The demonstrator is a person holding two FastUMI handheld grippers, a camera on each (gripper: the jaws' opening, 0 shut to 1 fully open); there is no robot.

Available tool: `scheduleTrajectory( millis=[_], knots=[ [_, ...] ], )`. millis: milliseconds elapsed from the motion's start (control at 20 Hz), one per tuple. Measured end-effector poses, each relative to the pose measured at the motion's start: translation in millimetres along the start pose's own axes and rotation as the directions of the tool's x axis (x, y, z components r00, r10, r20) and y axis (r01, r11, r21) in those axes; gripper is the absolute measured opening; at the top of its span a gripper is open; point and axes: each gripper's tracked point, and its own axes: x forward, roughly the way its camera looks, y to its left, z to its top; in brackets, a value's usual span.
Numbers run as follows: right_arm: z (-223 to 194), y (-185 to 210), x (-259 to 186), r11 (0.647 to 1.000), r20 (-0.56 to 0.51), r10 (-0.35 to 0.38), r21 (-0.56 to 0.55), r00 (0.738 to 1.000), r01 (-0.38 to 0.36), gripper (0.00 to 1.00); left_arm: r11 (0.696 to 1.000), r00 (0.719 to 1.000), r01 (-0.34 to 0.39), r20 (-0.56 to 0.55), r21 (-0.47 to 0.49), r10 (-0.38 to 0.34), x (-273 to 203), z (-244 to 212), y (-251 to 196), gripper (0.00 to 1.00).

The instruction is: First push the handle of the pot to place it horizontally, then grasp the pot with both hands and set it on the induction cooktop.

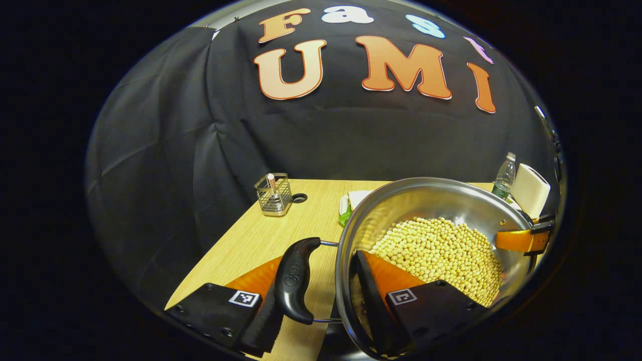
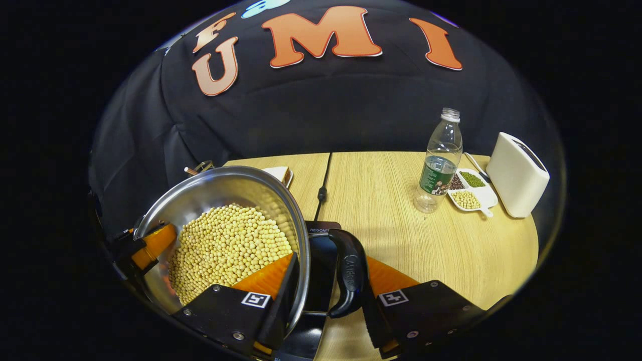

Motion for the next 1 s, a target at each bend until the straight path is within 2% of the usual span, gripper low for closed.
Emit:
scheduleTrajectory(
  millis=[50, 100, 400, 450, 700, 800, 850, 900, 950, 1000],
  knots=[
    [-2.4, -0.1, 2.9, 1.000, -0.005, -0.007, -0.002, 1.000, 0.007, 0.64, 1.000, 1.000, 0.004, -0.008, -0.009, -0.004, 1.1, -0.4, 0.0, 0.75],
    [-4.4, -1.4, 5.9, 1.000, -0.009, -0.014, -0.005, 1.000, 0.014, 0.64, 1.000, 1.000, 0.010, -0.013, -0.016, -0.010, 3.4, -0.8, -0.5, 0.78],
    [-15.9, -2.0, 21.9, 1.000, -0.038, -0.021, -0.006, 0.999, 0.021, 0.64, 1.000, 1.000, 0.007, -0.031, -0.029, -0.008, 1.7, 0.0, 1.4, 0.78],
    [-16.9, -2.3, 24.0, 1.000, -0.039, -0.021, -0.007, 0.999, 0.021, 0.64, 0.999, 0.999, 0.007, -0.033, -0.033, -0.008, 1.9, -0.7, 1.2, 0.76],
    [-16.0, -3.4, 26.7, 1.000, -0.038, -0.022, -0.008, 0.999, 0.022, 0.64, 0.998, 0.999, 0.016, -0.028, -0.060, -0.017, 3.8, -5.6, 0.7, 0.78],
    [-15.2, -6.1, 22.3, 1.000, -0.045, -0.026, 0.005, 0.999, 0.027, 0.66, 0.999, 0.996, 0.038, -0.077, -0.011, -0.039, -0.3, -16.5, -2.1, 0.81],
    [-11.7, -7.2, 17.4, 1.000, -0.040, -0.026, 0.012, 0.999, 0.027, 0.66, 0.999, 0.998, 0.030, -0.049, 0.030, -0.029, 5.0, -12.9, 2.6, 0.88],
    [-6.0, -9.3, 14.6, 0.999, -0.021, -0.032, 0.006, 0.999, 0.032, 0.67, 0.998, 0.999, 0.020, -0.030, 0.057, -0.018, 1.4, -8.0, 3.1, 0.89],
    [3.6, -12.6, 9.0, 0.999, 0.009, -0.037, -0.007, 0.999, 0.037, 0.63, 0.998, 1.000, 0.011, -0.017, 0.069, -0.010, -0.3, -5.4, 2.9, 0.92],
    [10.2, -14.8, 1.0, 0.999, 0.036, -0.039, -0.024, 0.999, 0.040, 0.67, 0.998, 1.000, 0.006, -0.012, 0.067, -0.005, -3.4, -3.7, 3.6, 0.92]
  ],
)
